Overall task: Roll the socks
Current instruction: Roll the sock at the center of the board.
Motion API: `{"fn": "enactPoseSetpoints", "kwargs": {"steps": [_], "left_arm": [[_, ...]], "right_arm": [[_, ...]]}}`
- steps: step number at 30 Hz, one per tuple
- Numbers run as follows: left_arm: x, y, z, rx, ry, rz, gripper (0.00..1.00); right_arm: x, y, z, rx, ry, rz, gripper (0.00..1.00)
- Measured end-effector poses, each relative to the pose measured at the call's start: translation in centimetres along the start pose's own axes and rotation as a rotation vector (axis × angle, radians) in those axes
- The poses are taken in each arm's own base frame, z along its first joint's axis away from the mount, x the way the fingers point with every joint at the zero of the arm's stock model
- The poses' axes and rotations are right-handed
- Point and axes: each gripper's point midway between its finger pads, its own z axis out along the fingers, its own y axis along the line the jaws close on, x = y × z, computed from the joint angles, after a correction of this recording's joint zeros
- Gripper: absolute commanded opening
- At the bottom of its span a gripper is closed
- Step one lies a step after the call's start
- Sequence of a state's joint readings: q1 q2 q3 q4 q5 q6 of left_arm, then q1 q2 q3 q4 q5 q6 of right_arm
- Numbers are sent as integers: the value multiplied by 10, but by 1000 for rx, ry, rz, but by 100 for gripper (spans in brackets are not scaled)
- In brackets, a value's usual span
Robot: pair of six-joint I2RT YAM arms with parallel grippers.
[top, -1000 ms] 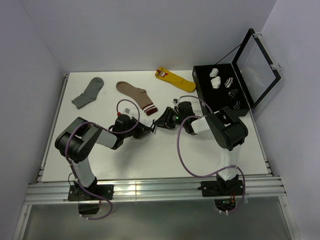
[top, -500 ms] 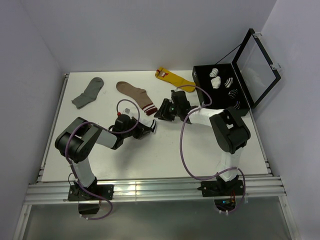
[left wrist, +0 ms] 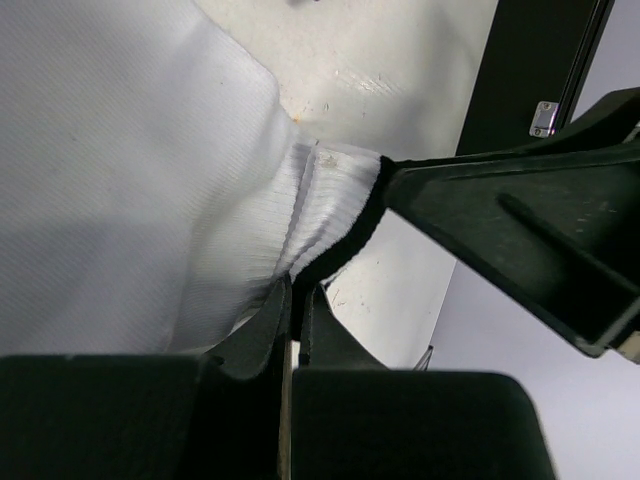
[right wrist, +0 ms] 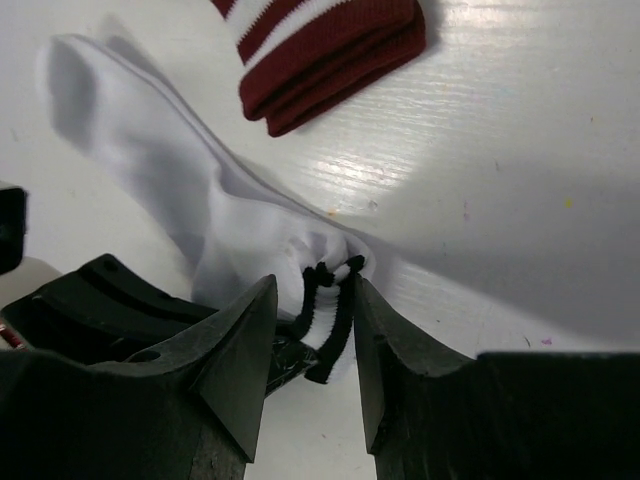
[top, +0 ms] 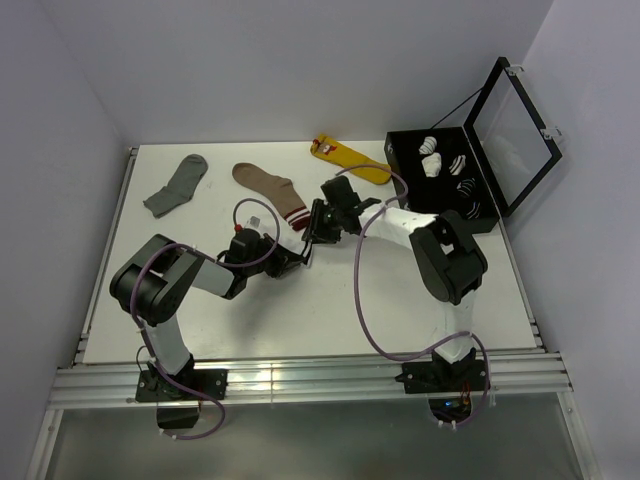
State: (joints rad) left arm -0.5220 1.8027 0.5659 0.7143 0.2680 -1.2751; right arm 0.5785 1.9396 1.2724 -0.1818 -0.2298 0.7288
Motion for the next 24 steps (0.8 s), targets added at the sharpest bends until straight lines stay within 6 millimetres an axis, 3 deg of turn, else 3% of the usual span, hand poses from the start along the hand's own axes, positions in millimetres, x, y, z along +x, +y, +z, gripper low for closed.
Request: {"fn": "enactPoseSetpoints", "kwargs": {"steps": [10,13,14,17,24], "left_arm": [[0,0,0,1,1,4,0],[0,0,0,1,1,4,0],[0,0,0,1,1,4,0],[1,0,0,1,2,5,0],[7,-3,2,11,12,0,0]], "right_arm": [[19,-20,11,115,80,-4,42],[17,-18,9,120,77,-12,30],[16,-17,9,123,76,-15,17],[14,-16,6,145,78,-28,0],[14,-16,8,265,105,-101,0]]}}
